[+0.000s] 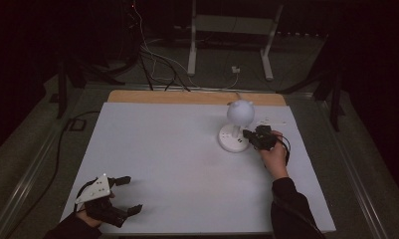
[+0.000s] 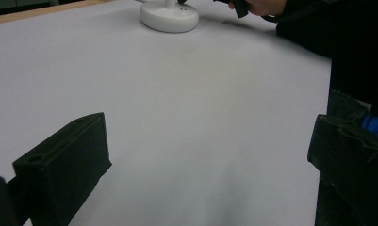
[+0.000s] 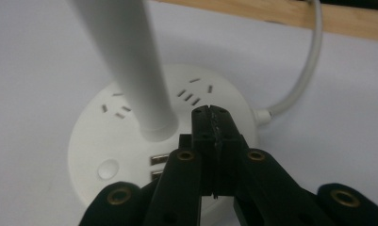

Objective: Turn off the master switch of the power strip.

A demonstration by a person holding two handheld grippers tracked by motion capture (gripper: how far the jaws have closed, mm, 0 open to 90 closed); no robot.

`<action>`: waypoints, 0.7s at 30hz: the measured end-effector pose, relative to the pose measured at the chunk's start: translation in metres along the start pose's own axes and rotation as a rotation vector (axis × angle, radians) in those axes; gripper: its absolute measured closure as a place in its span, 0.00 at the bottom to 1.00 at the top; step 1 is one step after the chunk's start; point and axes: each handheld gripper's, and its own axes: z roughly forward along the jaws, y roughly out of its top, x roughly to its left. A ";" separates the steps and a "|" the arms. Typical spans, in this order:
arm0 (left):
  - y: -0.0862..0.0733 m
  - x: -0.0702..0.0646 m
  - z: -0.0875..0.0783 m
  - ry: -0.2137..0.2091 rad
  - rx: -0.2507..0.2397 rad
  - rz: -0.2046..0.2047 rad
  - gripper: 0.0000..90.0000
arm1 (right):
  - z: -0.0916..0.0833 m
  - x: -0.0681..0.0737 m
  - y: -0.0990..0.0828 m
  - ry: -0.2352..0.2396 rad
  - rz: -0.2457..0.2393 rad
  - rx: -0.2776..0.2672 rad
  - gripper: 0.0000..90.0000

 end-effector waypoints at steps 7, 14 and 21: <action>0.000 0.000 0.000 0.002 0.003 0.001 0.00 | -0.008 -0.005 0.012 -0.010 0.038 -0.039 0.99; 0.000 0.000 0.000 0.002 0.001 0.002 0.00 | -0.012 -0.005 0.009 -0.012 0.049 -0.015 0.99; 0.000 0.000 0.000 0.001 -0.001 0.001 0.00 | -0.020 -0.006 0.007 0.009 0.067 -0.003 0.94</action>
